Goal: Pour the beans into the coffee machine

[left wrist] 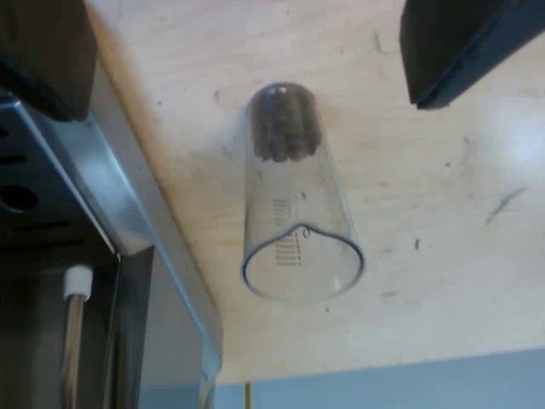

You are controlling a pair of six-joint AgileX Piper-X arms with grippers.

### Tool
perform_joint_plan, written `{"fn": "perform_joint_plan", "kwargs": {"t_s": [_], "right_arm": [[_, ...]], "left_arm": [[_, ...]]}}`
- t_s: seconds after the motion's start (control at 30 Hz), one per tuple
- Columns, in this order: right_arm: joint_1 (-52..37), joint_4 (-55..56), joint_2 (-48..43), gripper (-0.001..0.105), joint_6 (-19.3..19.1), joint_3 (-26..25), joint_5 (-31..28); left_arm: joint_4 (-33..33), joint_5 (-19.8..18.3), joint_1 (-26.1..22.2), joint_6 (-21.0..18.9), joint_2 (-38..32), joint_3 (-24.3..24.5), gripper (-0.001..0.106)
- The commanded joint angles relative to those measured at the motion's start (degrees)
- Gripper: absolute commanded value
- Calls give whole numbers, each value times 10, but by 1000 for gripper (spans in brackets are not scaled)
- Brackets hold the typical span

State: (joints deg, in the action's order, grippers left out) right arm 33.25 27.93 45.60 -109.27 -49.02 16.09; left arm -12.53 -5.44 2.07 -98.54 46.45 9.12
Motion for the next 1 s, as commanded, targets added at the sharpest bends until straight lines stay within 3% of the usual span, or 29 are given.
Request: {"fn": "perform_joint_plan", "kwargs": {"t_s": [0.03,1.0], "right_arm": [[1,-7,-2,69,-1,-4,4],[1,-7,-2,69,0,-4,4]], "left_arm": [[-38,5,2,-6,31,1,85],[-397,10,2,-6,373,6,85]]}}
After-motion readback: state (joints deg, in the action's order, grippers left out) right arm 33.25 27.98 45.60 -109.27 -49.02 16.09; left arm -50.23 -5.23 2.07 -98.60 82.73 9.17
